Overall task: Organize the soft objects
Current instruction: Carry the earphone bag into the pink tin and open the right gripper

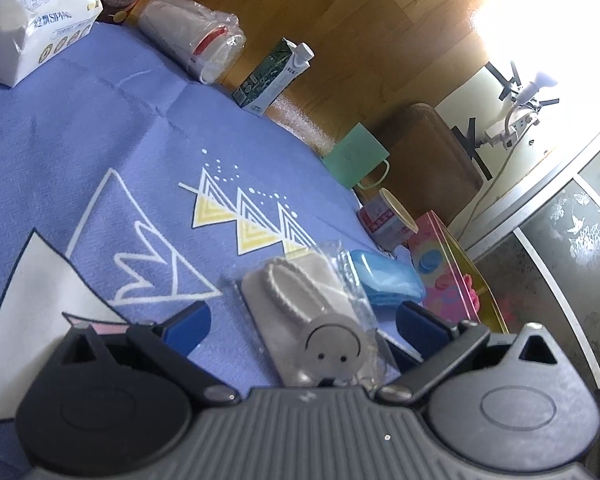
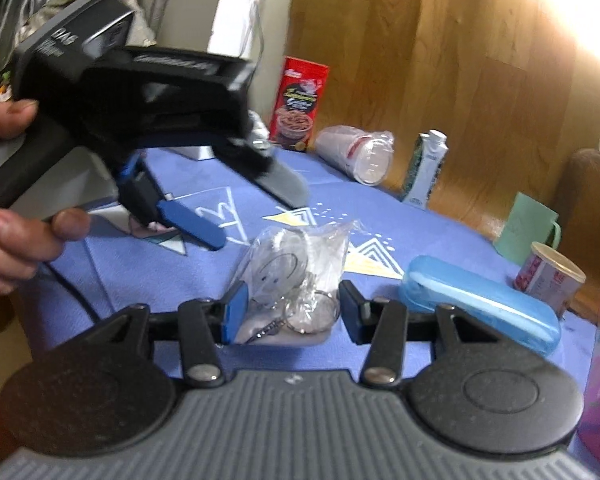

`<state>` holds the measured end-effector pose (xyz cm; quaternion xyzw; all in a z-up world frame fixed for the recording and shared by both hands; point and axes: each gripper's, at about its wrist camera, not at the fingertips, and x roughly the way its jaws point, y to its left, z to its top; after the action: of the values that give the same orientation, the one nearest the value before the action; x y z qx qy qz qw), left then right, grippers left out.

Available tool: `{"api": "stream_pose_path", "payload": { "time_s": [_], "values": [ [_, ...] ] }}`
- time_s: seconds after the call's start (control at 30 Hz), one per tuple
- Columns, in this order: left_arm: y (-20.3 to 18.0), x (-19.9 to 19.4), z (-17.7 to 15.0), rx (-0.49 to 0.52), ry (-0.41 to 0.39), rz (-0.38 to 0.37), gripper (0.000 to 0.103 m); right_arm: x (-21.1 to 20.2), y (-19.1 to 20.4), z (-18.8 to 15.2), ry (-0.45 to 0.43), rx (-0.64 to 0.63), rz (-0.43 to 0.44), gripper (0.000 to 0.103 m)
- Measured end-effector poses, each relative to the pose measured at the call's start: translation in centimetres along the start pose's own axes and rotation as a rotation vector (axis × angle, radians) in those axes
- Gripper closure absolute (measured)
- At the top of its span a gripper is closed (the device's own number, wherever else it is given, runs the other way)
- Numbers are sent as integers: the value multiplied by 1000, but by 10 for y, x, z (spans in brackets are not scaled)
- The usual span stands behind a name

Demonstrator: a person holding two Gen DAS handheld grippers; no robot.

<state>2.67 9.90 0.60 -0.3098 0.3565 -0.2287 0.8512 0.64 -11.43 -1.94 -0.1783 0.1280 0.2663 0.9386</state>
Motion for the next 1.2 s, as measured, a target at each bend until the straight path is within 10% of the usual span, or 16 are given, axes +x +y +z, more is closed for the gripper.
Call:
{"api": "stream_pose_path", "payload": {
  "time_s": [0.37,0.73,1.2],
  "values": [
    [-21,40,5,9,88,-86,1,-5,-12,-1,-28,120,-22,55],
    [-24,42,2,-62,93,-128,3,2,-104,-33,103,882,238,67],
    [-149,71,38,196,69,-291,7,-68,-137,-13,-135,848,73,68]
  ]
}}
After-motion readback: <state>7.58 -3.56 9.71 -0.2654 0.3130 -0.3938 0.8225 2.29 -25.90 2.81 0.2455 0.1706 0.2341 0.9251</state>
